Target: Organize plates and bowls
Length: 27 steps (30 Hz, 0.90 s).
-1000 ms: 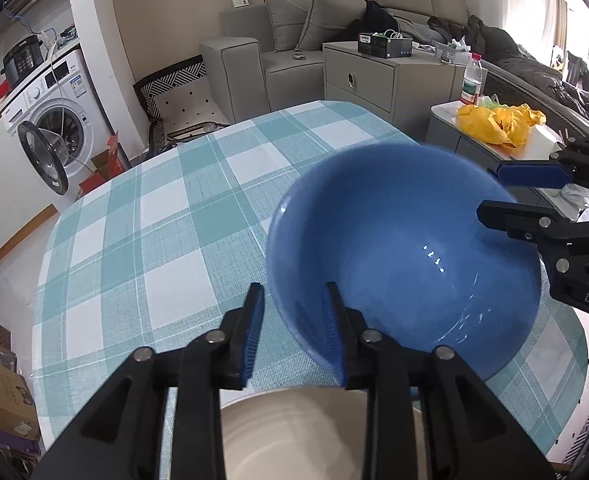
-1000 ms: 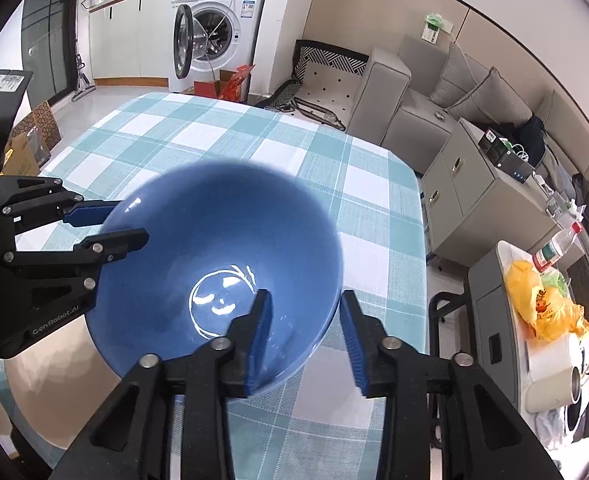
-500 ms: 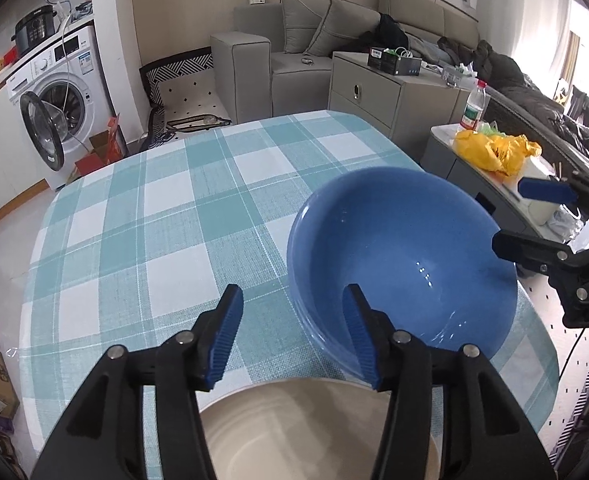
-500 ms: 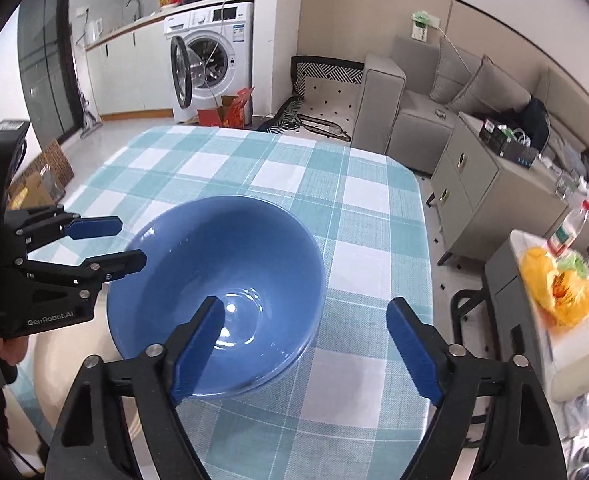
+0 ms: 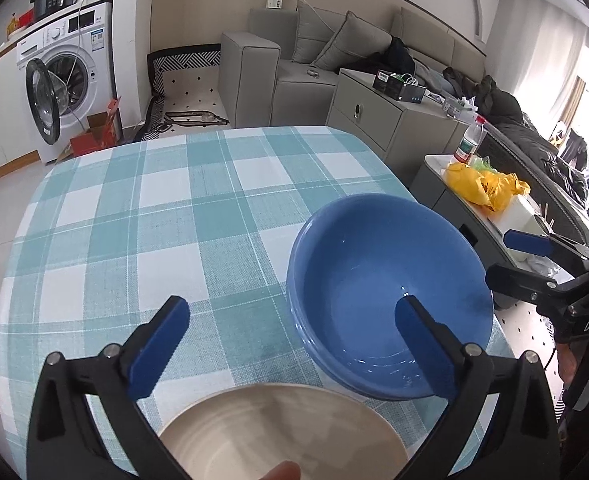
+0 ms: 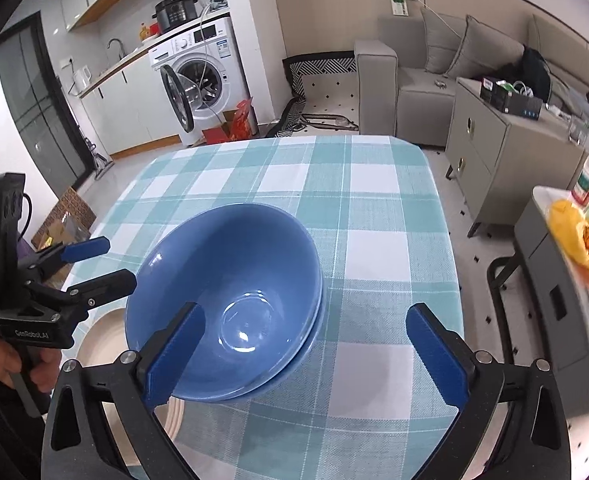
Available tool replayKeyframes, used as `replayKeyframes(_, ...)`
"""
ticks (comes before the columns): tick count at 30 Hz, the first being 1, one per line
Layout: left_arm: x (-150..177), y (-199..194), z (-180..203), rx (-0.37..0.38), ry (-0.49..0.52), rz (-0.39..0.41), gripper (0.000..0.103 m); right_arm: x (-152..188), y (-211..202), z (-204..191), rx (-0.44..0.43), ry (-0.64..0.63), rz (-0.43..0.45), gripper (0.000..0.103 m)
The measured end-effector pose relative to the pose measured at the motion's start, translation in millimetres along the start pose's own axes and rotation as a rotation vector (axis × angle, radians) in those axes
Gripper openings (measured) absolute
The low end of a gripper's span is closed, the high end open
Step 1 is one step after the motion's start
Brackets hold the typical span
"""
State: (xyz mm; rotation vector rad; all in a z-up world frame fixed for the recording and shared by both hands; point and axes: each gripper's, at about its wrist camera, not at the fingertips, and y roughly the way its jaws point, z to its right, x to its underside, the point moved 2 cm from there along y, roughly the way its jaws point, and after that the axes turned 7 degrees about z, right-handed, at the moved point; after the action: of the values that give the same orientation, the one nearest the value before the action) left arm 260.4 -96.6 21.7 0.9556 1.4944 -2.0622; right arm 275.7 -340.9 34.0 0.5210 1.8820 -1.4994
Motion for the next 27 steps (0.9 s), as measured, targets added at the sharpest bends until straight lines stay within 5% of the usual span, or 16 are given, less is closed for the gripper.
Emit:
replayKeyframes(23,7,27,-1,0.010,-0.043,-0.065,0.103,27,38,9,-0.117,0.148,-0.086,0.102)
replayKeyframes(27,9,33,1,0.009,-0.041,-0.082,0.100,28,44,5,-0.123,0.152,-0.095,0.084)
